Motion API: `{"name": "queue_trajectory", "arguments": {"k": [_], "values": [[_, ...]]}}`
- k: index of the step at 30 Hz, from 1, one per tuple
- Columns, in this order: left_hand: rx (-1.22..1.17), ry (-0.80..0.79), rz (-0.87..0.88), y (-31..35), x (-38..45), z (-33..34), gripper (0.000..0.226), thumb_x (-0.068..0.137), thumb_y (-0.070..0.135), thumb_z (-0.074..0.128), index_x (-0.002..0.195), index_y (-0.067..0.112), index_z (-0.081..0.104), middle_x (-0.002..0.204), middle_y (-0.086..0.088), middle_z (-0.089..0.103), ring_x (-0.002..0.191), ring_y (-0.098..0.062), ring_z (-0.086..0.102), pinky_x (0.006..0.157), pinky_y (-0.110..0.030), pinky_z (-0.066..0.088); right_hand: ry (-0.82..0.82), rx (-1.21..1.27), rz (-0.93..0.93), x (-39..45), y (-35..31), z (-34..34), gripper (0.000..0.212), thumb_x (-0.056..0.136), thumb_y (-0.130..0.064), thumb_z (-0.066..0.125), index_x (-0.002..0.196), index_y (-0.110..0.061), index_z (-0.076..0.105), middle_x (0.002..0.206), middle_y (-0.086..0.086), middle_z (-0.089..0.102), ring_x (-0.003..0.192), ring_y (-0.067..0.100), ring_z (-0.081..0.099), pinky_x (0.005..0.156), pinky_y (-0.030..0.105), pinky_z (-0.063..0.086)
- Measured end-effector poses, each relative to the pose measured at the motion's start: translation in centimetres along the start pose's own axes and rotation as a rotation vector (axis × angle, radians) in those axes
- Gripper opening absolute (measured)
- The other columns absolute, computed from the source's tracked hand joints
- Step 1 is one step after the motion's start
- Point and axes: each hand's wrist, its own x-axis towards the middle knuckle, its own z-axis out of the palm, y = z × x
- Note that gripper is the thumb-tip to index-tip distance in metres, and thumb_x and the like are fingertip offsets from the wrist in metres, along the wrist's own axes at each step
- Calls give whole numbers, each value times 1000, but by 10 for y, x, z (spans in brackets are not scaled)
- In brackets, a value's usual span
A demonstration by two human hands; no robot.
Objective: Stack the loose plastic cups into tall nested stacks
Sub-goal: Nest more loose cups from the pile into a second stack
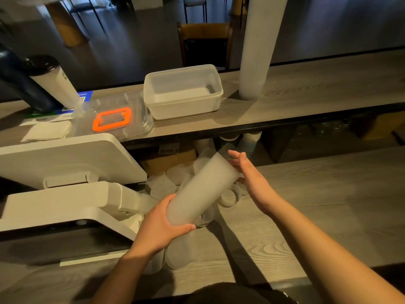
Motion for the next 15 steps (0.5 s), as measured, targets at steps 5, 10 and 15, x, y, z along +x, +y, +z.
{"name": "queue_trajectory", "arguments": {"k": [5,10,15], "values": [[-35,33,-27,6,1,1,84,56,51,91,126,42,44,113,26,52,100,1,54,74,-23,47,255,86,121,14,30,-13,47,102,-57,29,129,-28,55,119,-5,60,117,15,55,107,42,44],[-49,51,-57,7,5,2,85,55,50,91,126,41,45,113,23,53,99,-1,55,73,-24,48,328,-30,205,32,70,-34,51,102,-52,38,136,-16,52,128,2,59,112,15,54,94,33,42],[-63,38,-100,9,9,6,85,56,47,92,125,41,43,113,22,52,101,-3,55,80,-31,52,389,-185,313,63,109,-50,66,92,-52,61,144,-17,42,145,12,47,126,29,52,101,46,49]]}}
